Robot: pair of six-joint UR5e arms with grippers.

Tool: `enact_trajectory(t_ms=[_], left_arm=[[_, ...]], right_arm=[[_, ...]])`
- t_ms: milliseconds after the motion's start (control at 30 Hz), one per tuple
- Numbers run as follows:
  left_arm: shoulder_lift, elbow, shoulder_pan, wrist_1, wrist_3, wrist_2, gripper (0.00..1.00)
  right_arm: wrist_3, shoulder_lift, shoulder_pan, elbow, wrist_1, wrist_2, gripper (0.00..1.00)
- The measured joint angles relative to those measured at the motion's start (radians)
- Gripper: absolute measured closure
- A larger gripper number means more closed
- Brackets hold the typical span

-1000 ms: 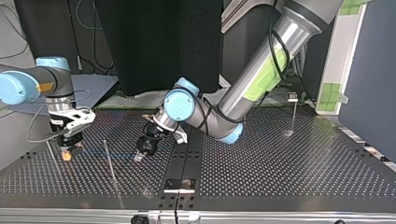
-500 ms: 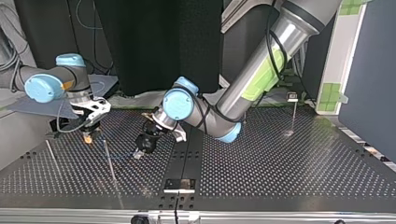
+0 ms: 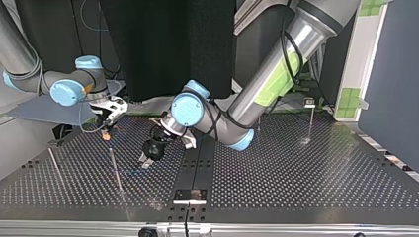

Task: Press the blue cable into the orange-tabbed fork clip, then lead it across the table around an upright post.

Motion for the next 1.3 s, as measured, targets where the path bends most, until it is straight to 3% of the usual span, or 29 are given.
enact_trajectory(t_ms=[200,433,633,1300], left_arm=[[0.0,0.0,-0.001,-0.005,0.0,-0.001,0.4],[0.0,0.0,-0.001,-0.013,0.0,-0.002,0.4],[0.0,0.0,-0.001,-0.027,0.0,-0.003,0.4],[-0.001,0.0,-0.004,-0.133,-0.002,-0.007,0.4]], right_arm=[[0.004,0.056,0.002,0.038,-0.055,0.018,1.0],[-0.014,0.125,0.008,0.064,-0.099,0.026,1.0],[-0.018,0.17,0.015,0.086,-0.141,0.034,1.0],[-0.038,0.241,0.019,0.09,-0.181,0.059,1.0]])
